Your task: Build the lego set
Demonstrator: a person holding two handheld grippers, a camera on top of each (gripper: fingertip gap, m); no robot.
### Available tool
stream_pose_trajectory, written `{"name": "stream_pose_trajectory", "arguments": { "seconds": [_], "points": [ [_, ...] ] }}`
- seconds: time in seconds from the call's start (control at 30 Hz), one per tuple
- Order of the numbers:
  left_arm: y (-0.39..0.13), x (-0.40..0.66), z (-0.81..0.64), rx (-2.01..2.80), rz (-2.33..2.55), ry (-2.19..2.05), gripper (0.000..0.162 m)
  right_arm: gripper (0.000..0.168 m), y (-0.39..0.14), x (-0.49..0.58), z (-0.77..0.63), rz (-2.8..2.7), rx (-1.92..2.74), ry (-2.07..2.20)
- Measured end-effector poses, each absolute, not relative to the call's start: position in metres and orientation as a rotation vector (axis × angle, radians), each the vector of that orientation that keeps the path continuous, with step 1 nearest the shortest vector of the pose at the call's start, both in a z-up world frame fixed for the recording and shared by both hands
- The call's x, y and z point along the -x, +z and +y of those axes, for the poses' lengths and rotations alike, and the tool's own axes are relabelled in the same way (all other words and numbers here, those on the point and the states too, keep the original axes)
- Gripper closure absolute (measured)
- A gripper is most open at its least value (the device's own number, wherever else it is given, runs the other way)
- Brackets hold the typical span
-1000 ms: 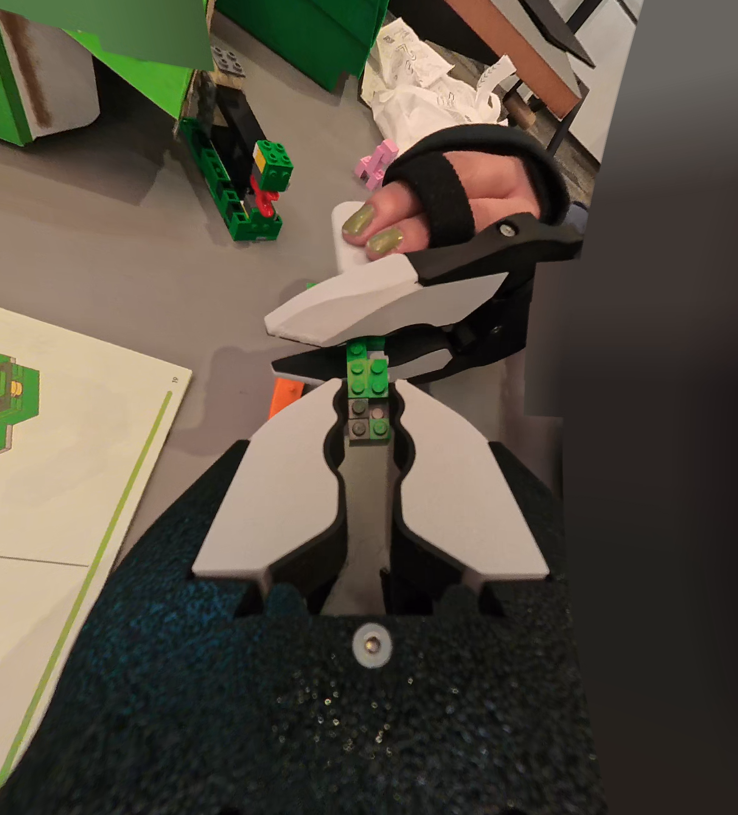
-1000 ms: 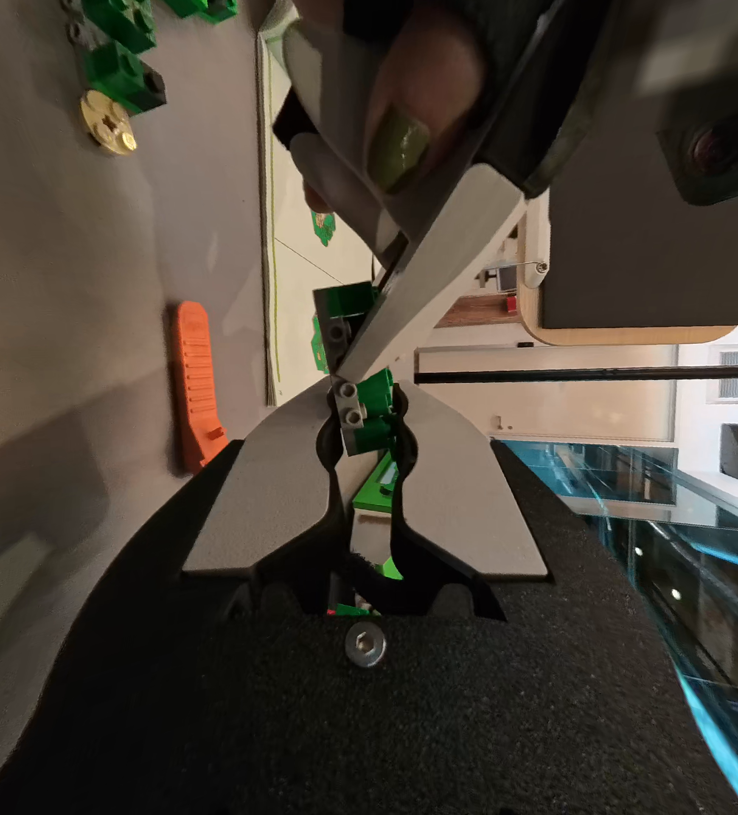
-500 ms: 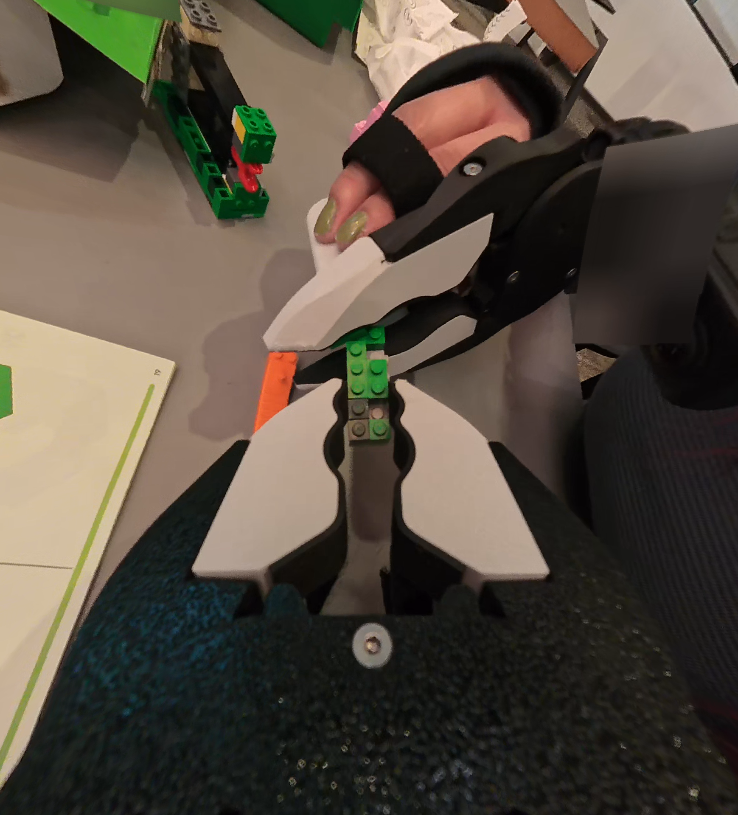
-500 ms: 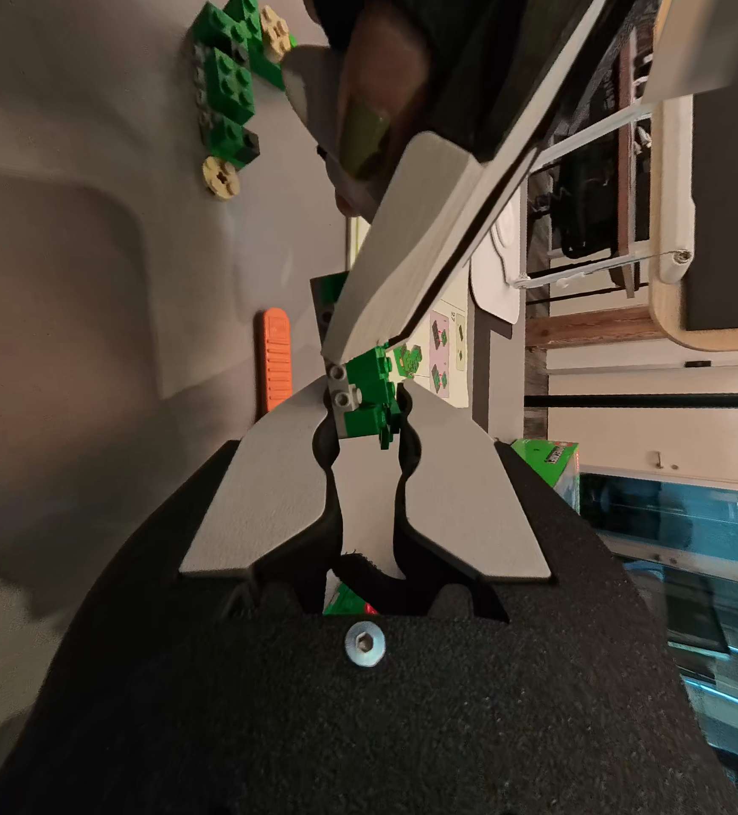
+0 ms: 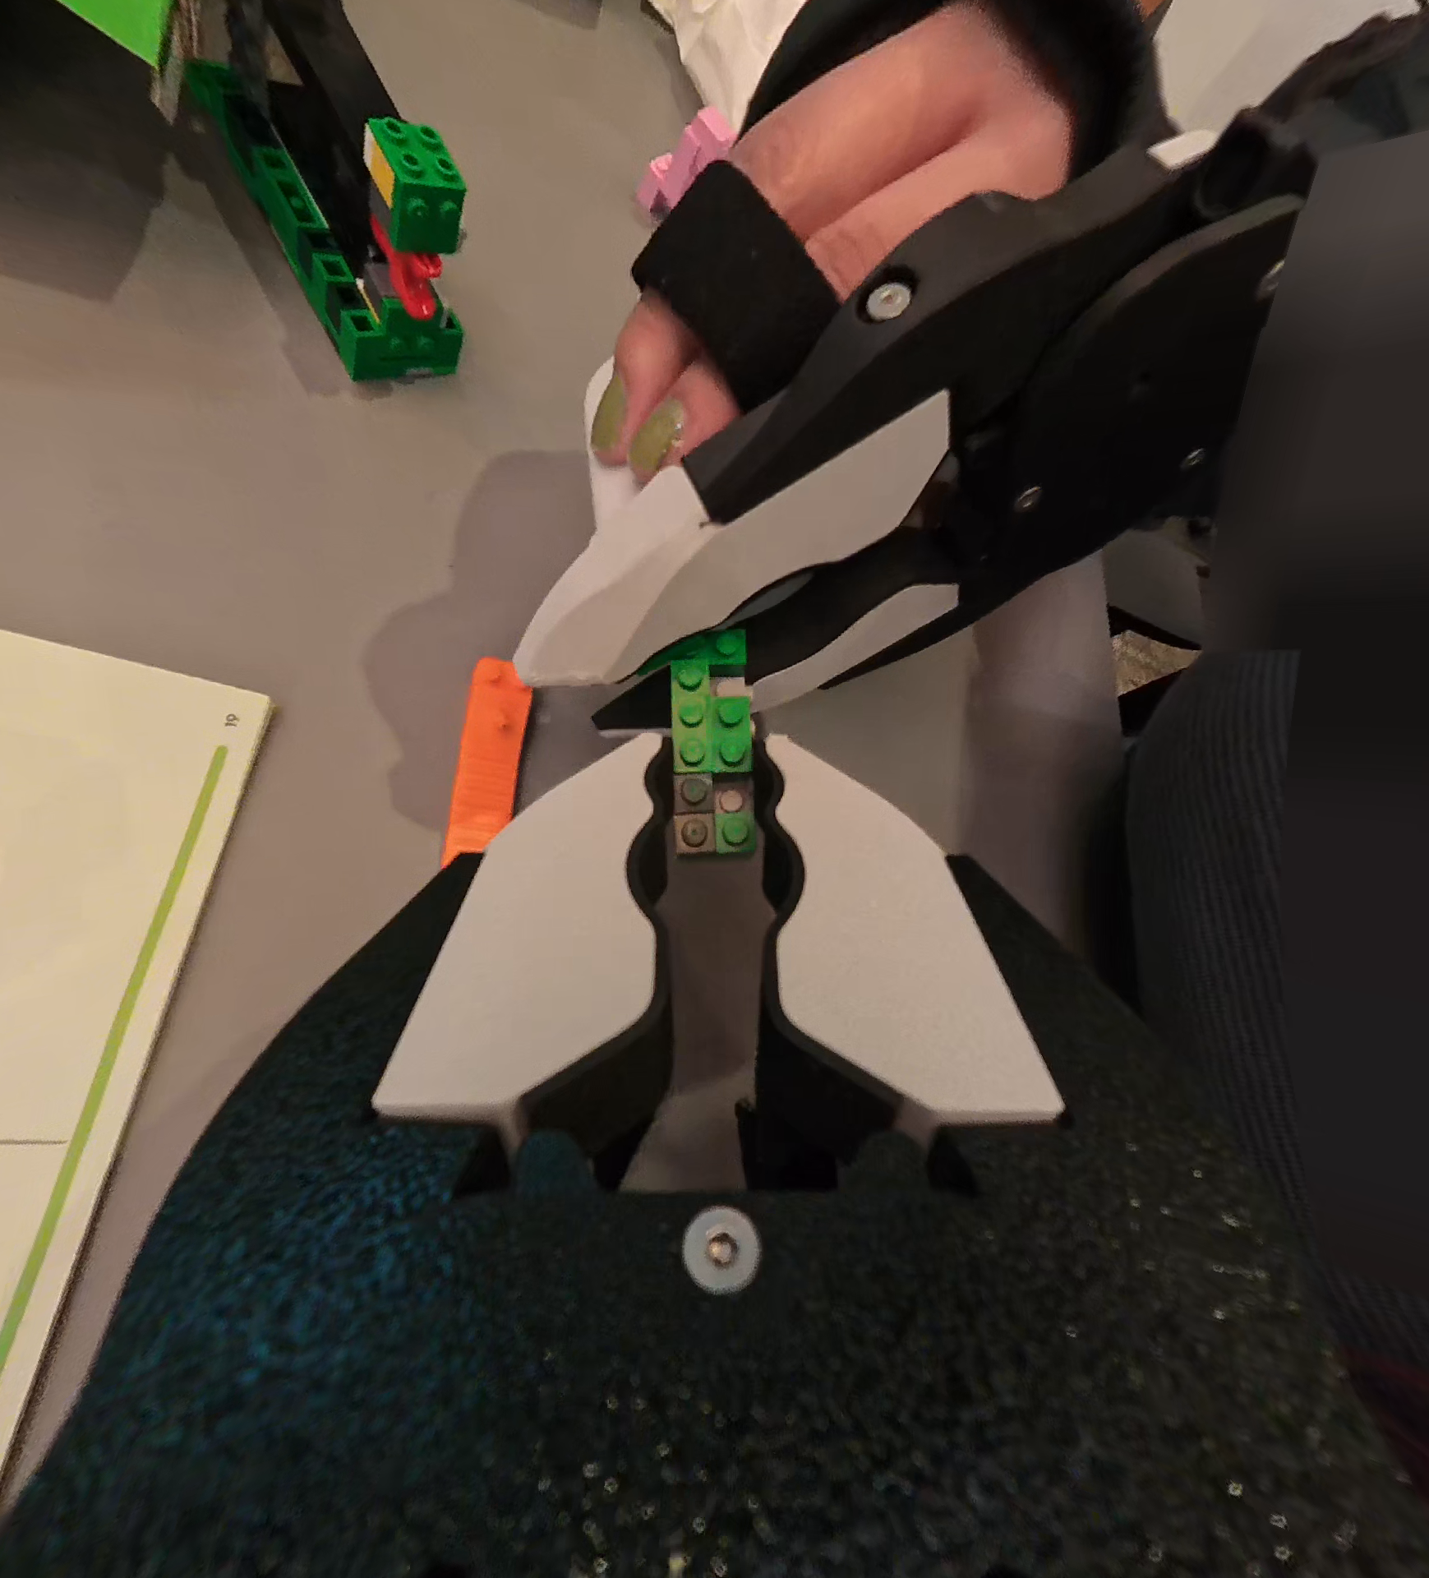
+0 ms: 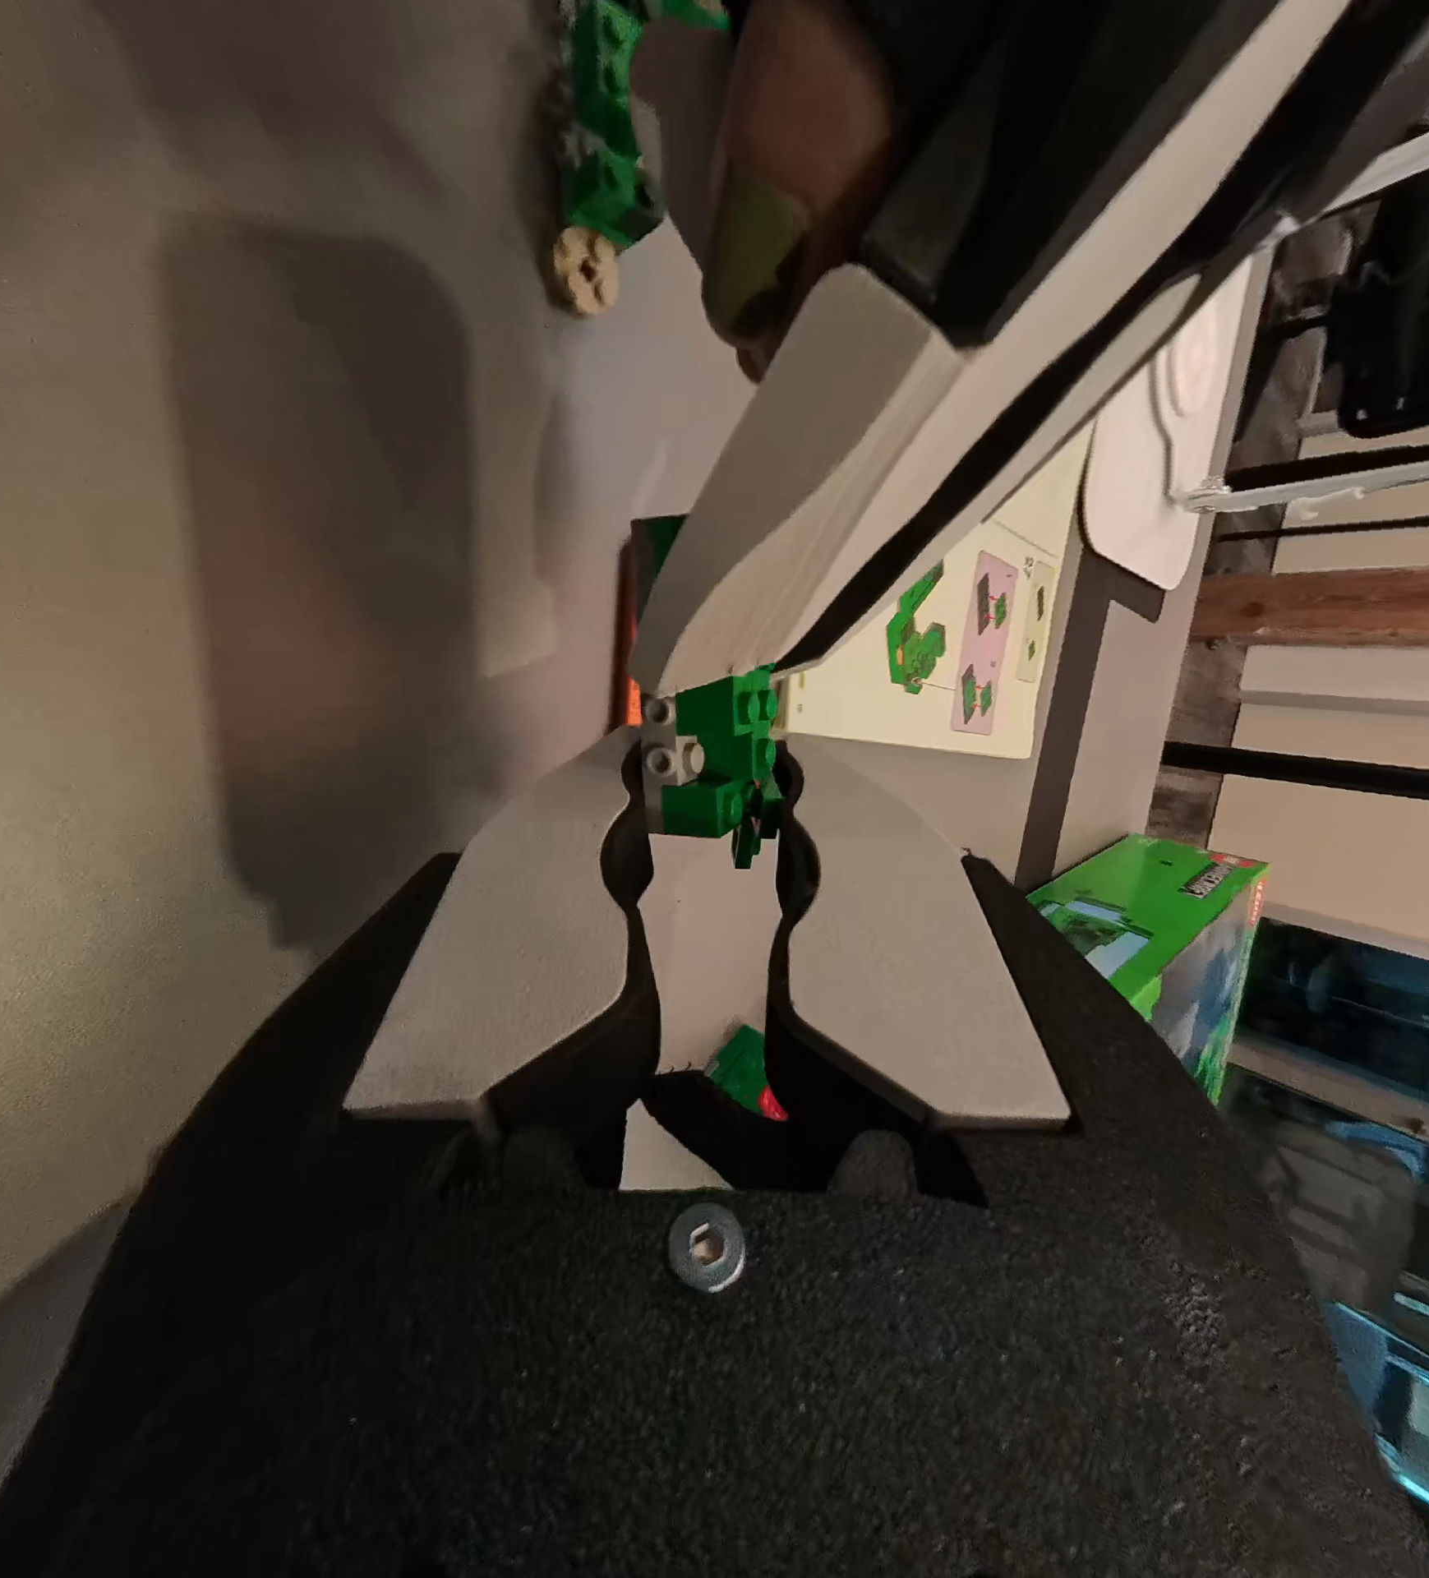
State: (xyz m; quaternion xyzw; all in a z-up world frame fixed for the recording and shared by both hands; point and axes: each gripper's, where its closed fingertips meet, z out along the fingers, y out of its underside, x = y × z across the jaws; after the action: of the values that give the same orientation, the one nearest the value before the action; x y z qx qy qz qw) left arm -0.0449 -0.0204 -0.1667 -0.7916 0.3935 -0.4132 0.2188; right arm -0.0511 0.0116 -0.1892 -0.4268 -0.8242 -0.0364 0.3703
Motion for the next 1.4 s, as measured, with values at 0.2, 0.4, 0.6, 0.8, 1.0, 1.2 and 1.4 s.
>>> {"name": "stream_pose_trajectory", "arguments": {
  "seconds": [0.2,0.4,0.6,0.8,1.0,1.2,1.4],
  "points": [
    [-0.169,0.040,-0.025,2.199,1.129,-1.132,0.145,0.143,-0.194,0.043,0.006,-2.193,1.112,-0.109],
    [-0.173,0.039,-0.027,2.210,1.156,-1.106,0.145,0.145,-0.194,0.038,0.002,-2.228,1.130,-0.090],
    [-0.174,0.039,-0.025,2.214,1.143,-1.096,0.145,0.146,-0.193,0.036,0.007,-2.218,1.117,-0.153],
    [-0.173,0.042,-0.021,2.215,1.110,-1.085,0.145,0.146,-0.188,0.038,0.014,-2.174,1.046,-0.283],
    [-0.175,0.045,-0.015,2.234,1.070,-1.048,0.145,0.147,-0.186,0.042,0.024,-2.121,0.936,-0.464],
    [-0.173,0.048,-0.007,2.233,1.002,-1.048,0.145,0.149,-0.181,0.044,0.033,-2.056,0.893,-0.608],
    [-0.173,0.050,-0.003,2.231,0.971,-1.040,0.145,0.148,-0.179,0.049,0.039,-1.997,0.809,-0.732]
  ]
}}
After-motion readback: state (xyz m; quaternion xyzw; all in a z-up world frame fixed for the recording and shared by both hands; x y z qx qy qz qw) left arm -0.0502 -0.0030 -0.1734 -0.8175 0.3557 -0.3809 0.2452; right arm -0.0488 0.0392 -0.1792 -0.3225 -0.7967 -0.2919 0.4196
